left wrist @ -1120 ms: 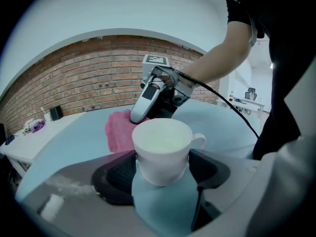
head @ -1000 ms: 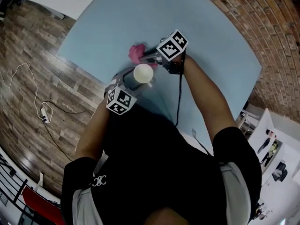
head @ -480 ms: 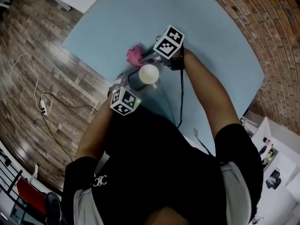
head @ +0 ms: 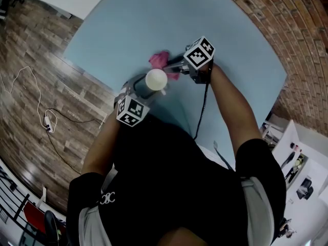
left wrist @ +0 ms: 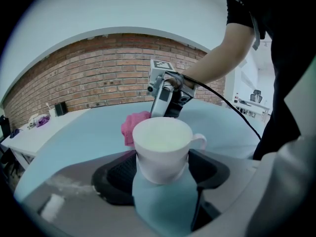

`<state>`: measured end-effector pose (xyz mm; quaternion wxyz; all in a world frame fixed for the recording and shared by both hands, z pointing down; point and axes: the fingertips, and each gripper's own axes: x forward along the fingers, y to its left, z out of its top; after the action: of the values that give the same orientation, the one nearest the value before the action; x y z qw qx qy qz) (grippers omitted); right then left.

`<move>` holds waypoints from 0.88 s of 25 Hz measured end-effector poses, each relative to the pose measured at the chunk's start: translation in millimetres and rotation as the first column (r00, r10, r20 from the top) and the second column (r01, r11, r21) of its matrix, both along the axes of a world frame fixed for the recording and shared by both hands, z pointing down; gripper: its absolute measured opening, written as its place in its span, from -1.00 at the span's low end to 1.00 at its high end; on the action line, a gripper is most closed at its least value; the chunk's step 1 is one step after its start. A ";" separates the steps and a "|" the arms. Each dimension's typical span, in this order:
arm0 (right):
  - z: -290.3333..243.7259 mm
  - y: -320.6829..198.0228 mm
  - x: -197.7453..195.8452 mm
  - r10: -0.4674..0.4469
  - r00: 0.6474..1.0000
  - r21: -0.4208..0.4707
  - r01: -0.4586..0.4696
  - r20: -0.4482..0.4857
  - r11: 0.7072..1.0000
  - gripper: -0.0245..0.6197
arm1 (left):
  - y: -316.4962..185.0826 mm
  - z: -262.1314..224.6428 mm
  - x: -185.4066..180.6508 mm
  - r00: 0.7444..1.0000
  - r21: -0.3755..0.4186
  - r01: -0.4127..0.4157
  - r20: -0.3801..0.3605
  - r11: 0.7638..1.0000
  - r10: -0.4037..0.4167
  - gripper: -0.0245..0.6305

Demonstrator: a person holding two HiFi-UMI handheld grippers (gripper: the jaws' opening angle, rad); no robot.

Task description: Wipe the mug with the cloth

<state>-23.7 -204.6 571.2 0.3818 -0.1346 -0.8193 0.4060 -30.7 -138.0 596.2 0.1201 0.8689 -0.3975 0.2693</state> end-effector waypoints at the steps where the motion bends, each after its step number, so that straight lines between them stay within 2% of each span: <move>1: -2.0 3.8 3.7 0.004 1.000 0.008 -0.005 0.003 1.000 -0.80 | 0.3 0.4 -0.8 1.000 -0.002 0.004 0.000 1.000 -0.004 0.15; 5: -2.9 17.0 17.7 0.028 1.000 0.049 -0.028 0.007 0.998 -0.80 | 1.5 2.1 -3.6 1.000 -0.009 0.021 -0.004 1.000 -0.021 0.15; 11: 3.3 41.7 32.6 0.100 0.995 0.029 -0.101 0.021 0.994 -0.80 | 1.7 4.6 -5.7 0.999 -0.023 0.039 -0.002 0.999 -0.039 0.15; 15: 16.6 75.7 34.4 0.073 0.997 0.024 -0.073 -0.001 0.997 -0.80 | 2.3 5.8 -8.9 0.998 -0.027 0.061 -0.003 0.998 -0.061 0.15; 18: 25.1 88.9 32.9 0.073 0.997 0.051 -0.072 -0.005 0.996 -0.80 | 1.8 5.6 -10.1 0.997 -0.024 0.073 0.000 0.997 -0.073 0.15; 22: 9.0 85.1 36.4 0.105 0.993 0.105 -0.109 0.046 0.988 -0.80 | 1.4 8.9 -8.0 0.997 -0.025 0.080 0.003 0.996 -0.080 0.15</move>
<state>12.7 -119.5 580.3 0.3494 -0.0778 -0.8537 0.3783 -38.6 -136.7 605.0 0.1411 0.8504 -0.4289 0.2701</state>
